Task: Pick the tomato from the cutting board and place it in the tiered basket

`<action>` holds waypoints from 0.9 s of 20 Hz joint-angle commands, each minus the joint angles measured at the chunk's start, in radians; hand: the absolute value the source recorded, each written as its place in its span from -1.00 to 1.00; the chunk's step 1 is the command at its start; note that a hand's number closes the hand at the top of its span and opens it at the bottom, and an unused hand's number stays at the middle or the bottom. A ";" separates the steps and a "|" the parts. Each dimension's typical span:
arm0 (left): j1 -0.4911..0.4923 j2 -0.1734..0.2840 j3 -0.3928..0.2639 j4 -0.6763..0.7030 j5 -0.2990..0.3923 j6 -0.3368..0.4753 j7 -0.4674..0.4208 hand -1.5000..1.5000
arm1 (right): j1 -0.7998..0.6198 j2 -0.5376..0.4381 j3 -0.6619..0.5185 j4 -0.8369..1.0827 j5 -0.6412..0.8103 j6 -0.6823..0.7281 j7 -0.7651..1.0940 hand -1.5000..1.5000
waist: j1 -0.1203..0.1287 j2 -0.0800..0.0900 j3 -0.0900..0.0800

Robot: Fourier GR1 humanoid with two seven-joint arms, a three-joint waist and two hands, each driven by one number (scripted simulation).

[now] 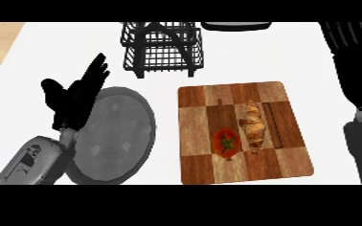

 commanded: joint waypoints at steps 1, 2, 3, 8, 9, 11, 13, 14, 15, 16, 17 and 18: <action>0.016 -0.049 -0.003 0.089 -0.017 -0.062 -0.094 0.00 | -0.014 0.088 0.072 0.031 0.111 -0.125 0.044 -1.00 | 0.036 -0.037 0.012; 0.027 -0.044 -0.014 0.069 -0.020 -0.068 -0.090 0.00 | 0.033 0.142 0.104 0.037 0.186 -0.204 0.006 -1.00 | 0.037 -0.038 0.012; -0.001 -0.035 -0.013 0.060 -0.028 -0.081 -0.103 0.00 | 0.060 0.210 0.133 0.089 0.215 -0.251 -0.047 -1.00 | 0.041 -0.035 0.013; 0.091 -0.060 -0.068 0.021 -0.031 -0.119 -0.186 0.00 | 0.132 0.379 0.234 0.245 0.486 -0.592 0.003 -1.00 | 0.073 -0.030 0.009; 0.072 -0.084 -0.079 0.038 -0.046 -0.108 -0.188 0.00 | 0.136 0.409 0.300 0.261 0.376 -0.650 -0.096 -1.00 | 0.076 -0.028 0.014; 0.082 -0.082 -0.070 0.073 -0.047 -0.140 -0.231 0.00 | 0.120 0.412 0.384 0.271 0.323 -0.769 -0.246 -1.00 | 0.073 -0.031 0.015; 0.109 -0.073 -0.051 0.095 -0.046 -0.157 -0.261 0.00 | 0.147 0.414 0.481 0.285 0.374 -0.869 -0.325 -1.00 | 0.060 -0.036 0.014; 0.084 -0.080 -0.039 0.117 -0.057 -0.151 -0.258 0.00 | 0.117 0.415 0.503 0.312 0.424 -0.903 -0.304 -1.00 | 0.052 -0.037 0.013; 0.112 -0.085 -0.040 0.107 -0.040 -0.175 -0.272 0.00 | 0.068 0.416 0.507 0.257 0.573 -0.907 -0.115 -1.00 | 0.041 -0.043 0.011; 0.161 -0.085 -0.055 0.105 -0.066 -0.154 -0.301 0.00 | 0.141 0.416 0.556 0.259 0.633 -0.916 -0.135 -1.00 | 0.039 -0.045 0.011; 0.171 -0.100 -0.054 0.108 -0.078 -0.133 -0.321 0.00 | 0.174 0.381 0.567 0.230 0.697 -0.906 -0.058 -1.00 | 0.029 -0.048 0.010; 0.141 -0.079 -0.022 0.176 -0.044 -0.202 -0.342 0.00 | 0.162 0.365 0.577 0.226 0.759 -0.901 0.022 -1.00 | 0.017 -0.047 0.008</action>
